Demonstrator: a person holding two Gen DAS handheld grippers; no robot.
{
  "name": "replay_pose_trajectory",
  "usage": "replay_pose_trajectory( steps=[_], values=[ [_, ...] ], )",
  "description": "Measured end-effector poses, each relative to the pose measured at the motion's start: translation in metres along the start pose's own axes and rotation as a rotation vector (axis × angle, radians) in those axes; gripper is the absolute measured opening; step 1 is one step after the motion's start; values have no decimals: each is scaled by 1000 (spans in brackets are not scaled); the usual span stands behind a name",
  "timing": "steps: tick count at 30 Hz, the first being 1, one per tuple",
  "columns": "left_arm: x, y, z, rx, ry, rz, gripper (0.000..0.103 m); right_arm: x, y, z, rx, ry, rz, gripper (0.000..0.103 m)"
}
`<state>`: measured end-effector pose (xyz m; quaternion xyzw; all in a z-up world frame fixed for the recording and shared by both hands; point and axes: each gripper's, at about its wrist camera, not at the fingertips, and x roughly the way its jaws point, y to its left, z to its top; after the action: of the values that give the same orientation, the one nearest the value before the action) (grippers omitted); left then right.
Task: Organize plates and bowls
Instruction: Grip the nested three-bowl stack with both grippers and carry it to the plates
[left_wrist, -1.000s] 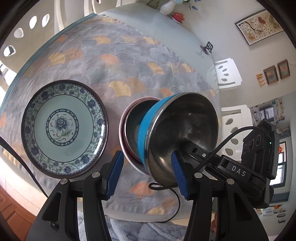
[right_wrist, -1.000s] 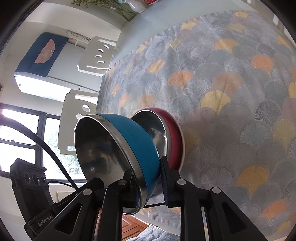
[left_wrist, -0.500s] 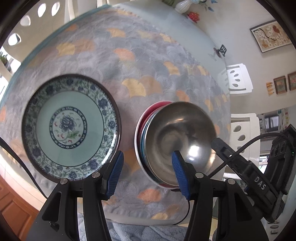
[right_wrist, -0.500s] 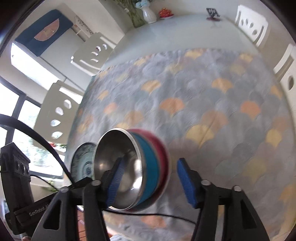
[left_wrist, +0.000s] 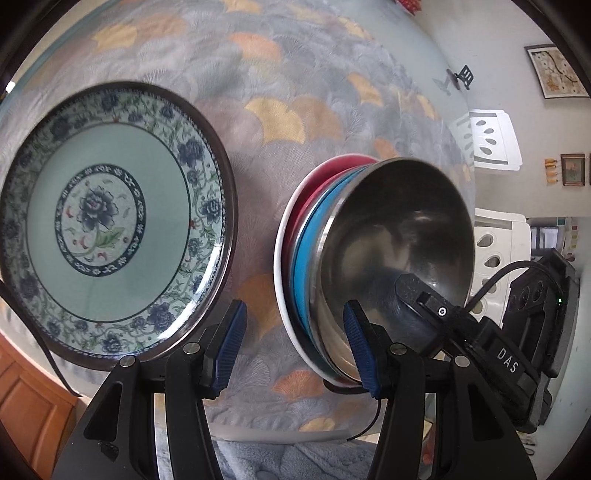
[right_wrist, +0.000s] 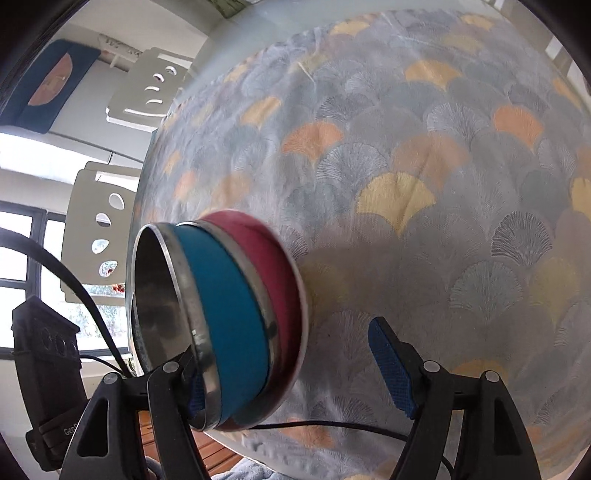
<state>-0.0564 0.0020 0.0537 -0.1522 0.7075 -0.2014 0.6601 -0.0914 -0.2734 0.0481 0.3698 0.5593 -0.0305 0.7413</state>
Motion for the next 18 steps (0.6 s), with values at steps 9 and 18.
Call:
replay_pose_trajectory(
  steps=[9, 18],
  values=[
    [12, 4, 0, -25, 31, -31, 52, 20, -21, -1, 125, 53, 144, 74],
    [19, 4, 14, -33, 43, -100, 52, 21, -16, -4, 90, 22, 183, 53]
  ],
)
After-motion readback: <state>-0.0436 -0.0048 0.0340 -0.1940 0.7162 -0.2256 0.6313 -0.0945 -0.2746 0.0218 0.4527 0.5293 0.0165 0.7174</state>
